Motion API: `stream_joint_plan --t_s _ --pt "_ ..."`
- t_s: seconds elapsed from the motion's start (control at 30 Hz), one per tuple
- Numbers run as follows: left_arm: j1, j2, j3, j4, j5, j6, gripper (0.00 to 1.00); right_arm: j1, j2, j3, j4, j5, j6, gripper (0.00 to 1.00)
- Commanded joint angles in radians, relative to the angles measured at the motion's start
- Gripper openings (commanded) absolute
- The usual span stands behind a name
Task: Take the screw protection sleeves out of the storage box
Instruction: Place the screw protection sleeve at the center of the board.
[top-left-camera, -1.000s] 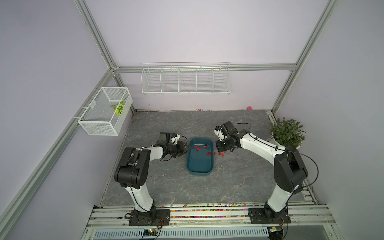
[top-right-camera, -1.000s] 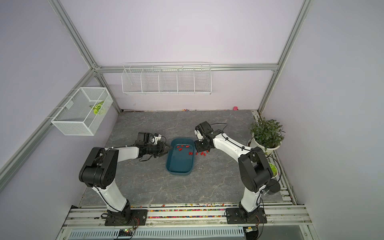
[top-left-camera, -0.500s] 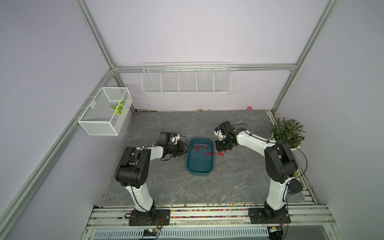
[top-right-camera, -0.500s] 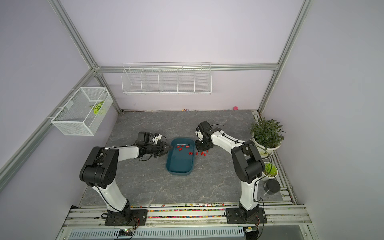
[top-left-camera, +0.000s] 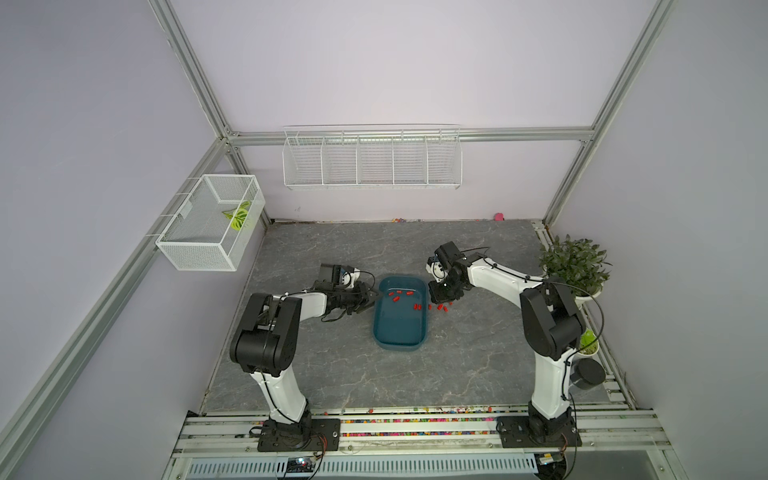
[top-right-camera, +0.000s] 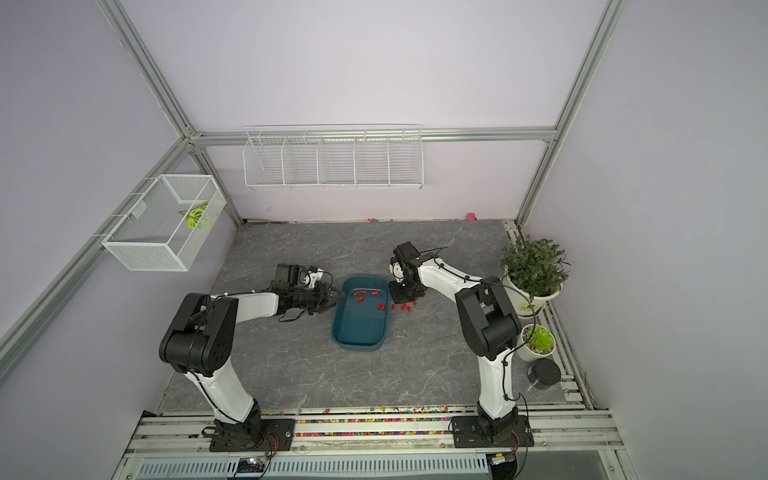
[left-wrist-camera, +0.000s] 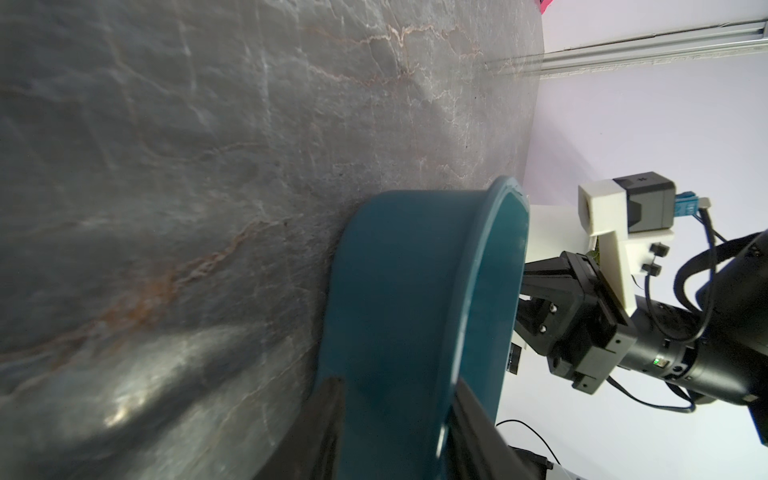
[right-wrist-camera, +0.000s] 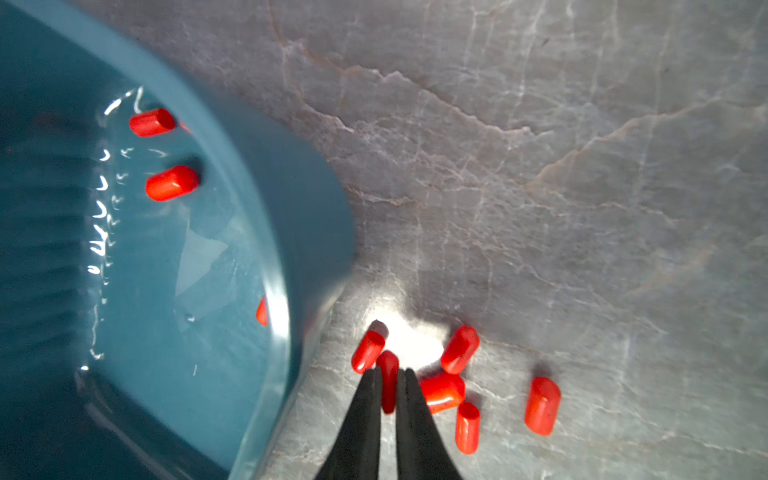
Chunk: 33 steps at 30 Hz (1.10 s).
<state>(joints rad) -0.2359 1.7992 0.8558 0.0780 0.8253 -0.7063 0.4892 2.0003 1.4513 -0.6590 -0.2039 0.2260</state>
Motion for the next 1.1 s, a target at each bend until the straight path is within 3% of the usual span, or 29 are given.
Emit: stream_joint_plan --t_s 0.0,0.57,0.83,1.07 --pt "-0.003 0.019 0.021 -0.007 -0.003 0.002 0.44 -0.008 0.034 0.026 -0.040 -0.008 -0.007 0.14" --pt "-0.003 0.018 0.019 -0.006 0.001 0.004 0.44 -0.008 0.063 0.056 -0.093 0.012 -0.001 0.16" --pt "-0.002 0.016 0.017 -0.006 0.001 0.004 0.44 -0.009 0.025 0.035 -0.080 0.015 0.004 0.29" --pt "-0.002 0.017 0.019 -0.005 0.003 0.004 0.44 -0.007 -0.029 0.017 -0.066 0.024 0.011 0.30"
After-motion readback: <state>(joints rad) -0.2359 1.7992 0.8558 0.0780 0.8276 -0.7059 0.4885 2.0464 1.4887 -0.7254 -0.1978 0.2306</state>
